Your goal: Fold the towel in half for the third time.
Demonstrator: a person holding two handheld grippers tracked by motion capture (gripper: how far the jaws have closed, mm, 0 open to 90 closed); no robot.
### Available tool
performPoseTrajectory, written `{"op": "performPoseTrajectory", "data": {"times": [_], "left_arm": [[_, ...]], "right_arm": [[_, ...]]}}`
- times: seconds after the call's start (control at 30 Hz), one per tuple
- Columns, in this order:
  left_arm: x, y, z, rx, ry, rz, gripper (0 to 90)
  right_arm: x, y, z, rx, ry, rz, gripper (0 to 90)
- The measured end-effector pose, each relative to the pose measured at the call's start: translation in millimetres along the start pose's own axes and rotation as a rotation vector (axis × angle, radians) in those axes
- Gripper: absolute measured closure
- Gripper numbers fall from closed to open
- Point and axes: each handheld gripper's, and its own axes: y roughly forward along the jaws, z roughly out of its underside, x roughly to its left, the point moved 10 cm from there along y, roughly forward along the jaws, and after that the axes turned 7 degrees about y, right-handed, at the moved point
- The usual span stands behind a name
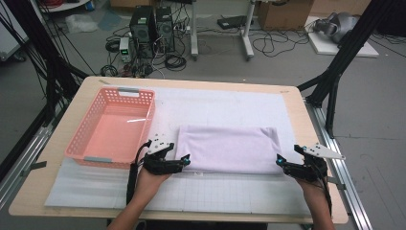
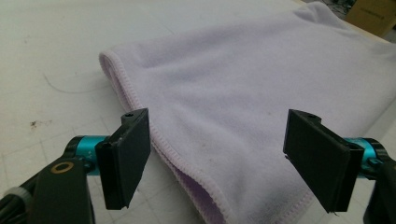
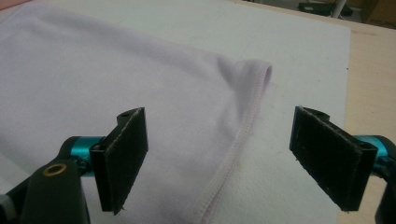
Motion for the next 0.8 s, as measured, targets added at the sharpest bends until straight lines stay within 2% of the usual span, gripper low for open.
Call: {"op": "performPoseTrajectory", "data": {"times": [0.2,0.43,0.57,0.63,0.8], "left_arm": [[1.3,2.6,9.5,0.049,-0.023,-0.006,26.3],[4.5,4.1,19.1,0.107,-0.04,-0.025,28.1],[4.5,5.6,27.4,0.164,-0.048,-0.018,32.0],[3.7,4.6,27.7,0.168,-0.043,-0.023,34.4],[-1.3,1.9,29.4,0.176,-0.013,0.002,42.5]], "right_arm": [[0.5,0.3,-0.2,-0.002,0.006,-0.007,18.1],[9.0,5.0,-1.8,0.0,-0.005,-0.037,18.2],[15.6,10.6,-4.1,0.006,-0.024,-0.054,18.2],[21.0,13.5,-7.5,0.005,-0.033,-0.063,18.2],[34.5,23.0,-15.5,0.006,-0.055,-0.095,18.2]]}}
